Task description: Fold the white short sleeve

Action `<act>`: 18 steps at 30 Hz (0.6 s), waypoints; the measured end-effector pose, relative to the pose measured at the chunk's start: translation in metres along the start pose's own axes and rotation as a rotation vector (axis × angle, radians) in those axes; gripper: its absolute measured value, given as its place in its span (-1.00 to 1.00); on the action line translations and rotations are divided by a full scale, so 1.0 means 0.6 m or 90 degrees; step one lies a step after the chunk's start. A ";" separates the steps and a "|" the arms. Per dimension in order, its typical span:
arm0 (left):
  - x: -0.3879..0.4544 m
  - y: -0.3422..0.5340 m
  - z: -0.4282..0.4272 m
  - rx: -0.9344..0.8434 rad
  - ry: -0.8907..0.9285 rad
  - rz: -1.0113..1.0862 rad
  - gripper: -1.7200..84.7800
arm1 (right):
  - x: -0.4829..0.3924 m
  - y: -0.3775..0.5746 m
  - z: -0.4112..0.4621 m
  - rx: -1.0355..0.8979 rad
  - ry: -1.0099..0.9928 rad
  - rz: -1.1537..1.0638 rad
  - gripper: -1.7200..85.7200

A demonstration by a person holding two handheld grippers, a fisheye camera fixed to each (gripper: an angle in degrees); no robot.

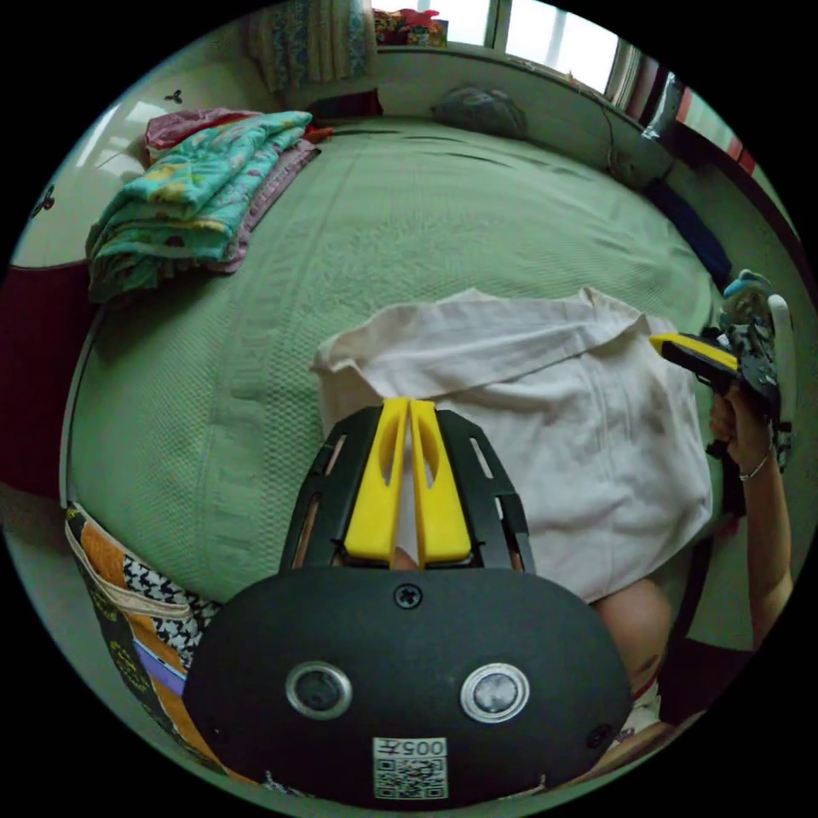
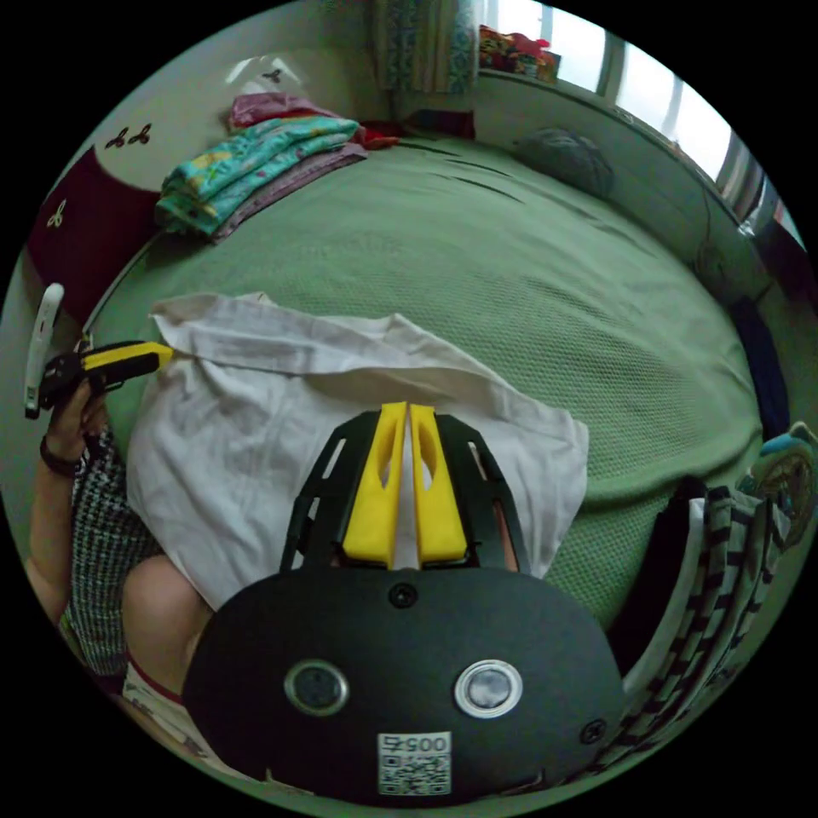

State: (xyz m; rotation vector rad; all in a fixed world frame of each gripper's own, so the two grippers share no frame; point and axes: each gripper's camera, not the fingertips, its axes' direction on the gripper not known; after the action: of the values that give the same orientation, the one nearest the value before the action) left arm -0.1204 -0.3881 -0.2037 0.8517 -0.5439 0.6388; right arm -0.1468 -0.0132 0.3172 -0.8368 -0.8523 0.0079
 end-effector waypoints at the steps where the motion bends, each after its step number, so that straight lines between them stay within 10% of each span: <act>1: -0.001 0.000 0.006 0.003 -0.006 -0.010 -0.98 | -0.013 -0.006 0.008 -0.004 -0.004 -0.014 -0.98; 18: 0.063 -0.028 0.019 0.066 0.025 -0.059 -0.98 | 0.000 -0.055 0.001 0.047 -0.025 0.020 -0.98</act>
State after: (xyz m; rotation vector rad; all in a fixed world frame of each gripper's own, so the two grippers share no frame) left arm -0.0847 -0.3949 -0.1809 0.9538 -0.4356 0.6016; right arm -0.1575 -0.0359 0.3390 -0.7834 -0.8707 0.0835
